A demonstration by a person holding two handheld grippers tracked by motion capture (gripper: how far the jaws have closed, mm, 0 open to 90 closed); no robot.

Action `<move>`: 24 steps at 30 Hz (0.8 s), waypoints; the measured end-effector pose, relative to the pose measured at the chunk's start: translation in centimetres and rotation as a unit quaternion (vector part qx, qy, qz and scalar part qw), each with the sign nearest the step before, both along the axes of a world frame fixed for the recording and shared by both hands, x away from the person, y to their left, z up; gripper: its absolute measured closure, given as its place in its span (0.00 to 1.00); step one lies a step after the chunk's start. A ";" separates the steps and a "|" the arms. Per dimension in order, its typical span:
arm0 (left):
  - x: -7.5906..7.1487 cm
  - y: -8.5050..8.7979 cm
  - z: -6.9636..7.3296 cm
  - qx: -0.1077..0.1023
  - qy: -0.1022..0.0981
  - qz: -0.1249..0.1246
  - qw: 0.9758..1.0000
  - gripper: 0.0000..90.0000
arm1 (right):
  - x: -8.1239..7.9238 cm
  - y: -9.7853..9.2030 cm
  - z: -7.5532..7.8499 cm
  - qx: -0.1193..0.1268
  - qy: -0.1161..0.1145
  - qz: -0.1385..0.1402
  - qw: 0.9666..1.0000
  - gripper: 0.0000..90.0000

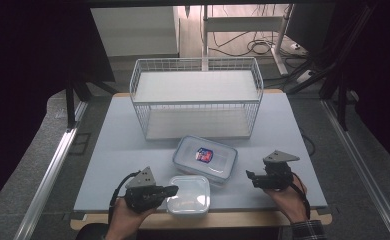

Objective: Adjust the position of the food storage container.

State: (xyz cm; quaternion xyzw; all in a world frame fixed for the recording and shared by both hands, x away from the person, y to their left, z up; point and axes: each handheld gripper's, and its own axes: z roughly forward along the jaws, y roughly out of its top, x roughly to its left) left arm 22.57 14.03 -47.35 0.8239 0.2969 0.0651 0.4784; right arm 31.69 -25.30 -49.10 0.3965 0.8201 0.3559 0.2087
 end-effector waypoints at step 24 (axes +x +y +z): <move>-1.5 -10.5 -0.9 0.068 0.000 -0.056 0.996 1.00 | 0.1 -0.1 -0.4 -0.031 -0.006 0.000 1.000 0.26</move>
